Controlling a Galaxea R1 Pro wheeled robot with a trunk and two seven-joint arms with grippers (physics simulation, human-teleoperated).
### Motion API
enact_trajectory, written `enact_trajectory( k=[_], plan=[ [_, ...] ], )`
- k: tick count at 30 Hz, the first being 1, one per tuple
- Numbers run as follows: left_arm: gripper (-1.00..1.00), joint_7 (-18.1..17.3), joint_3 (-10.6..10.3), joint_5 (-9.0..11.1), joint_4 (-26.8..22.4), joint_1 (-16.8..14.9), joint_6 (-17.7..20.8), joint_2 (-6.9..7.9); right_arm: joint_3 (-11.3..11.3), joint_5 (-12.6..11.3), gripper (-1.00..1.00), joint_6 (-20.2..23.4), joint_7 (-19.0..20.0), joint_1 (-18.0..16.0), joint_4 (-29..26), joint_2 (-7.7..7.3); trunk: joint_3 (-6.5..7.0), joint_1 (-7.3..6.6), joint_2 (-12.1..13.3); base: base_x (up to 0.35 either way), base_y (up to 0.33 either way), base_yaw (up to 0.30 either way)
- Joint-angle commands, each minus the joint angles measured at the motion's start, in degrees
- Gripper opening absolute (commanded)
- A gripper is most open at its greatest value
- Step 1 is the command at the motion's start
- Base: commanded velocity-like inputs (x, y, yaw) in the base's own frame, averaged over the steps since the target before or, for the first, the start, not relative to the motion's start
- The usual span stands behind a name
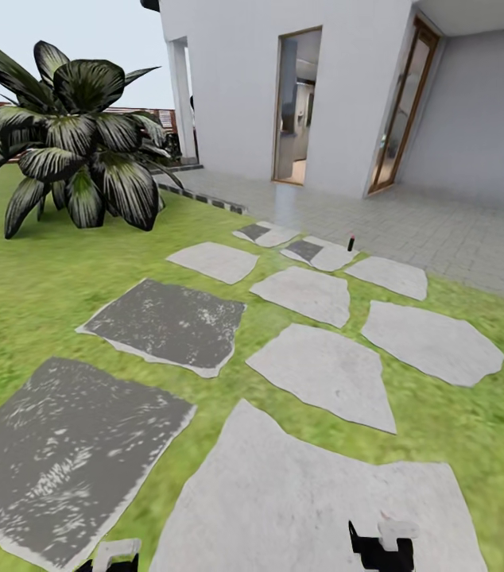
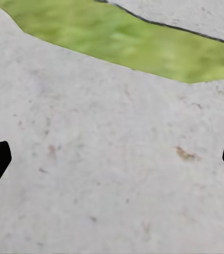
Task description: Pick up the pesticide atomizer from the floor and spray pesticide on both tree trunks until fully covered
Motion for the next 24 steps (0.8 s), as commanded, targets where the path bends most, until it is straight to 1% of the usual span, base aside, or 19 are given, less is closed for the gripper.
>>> enact_trajectory(
  k=[1,24],
  plan=[
    [1.00,0.0,0.0,0.0,0.0,0.0,0.0,0.00,0.0,0.0,1.00,0.0,0.0,0.0,0.0,0.00,0.00,0.00,0.0,0.340,0.000,0.000],
    [1.00,0.0,0.0,0.0,0.0,0.0,0.0,0.00,0.0,0.0,1.00,0.0,0.0,0.0,0.0,0.04,0.00,0.00,0.0,0.340,0.000,0.000]
  ],
)
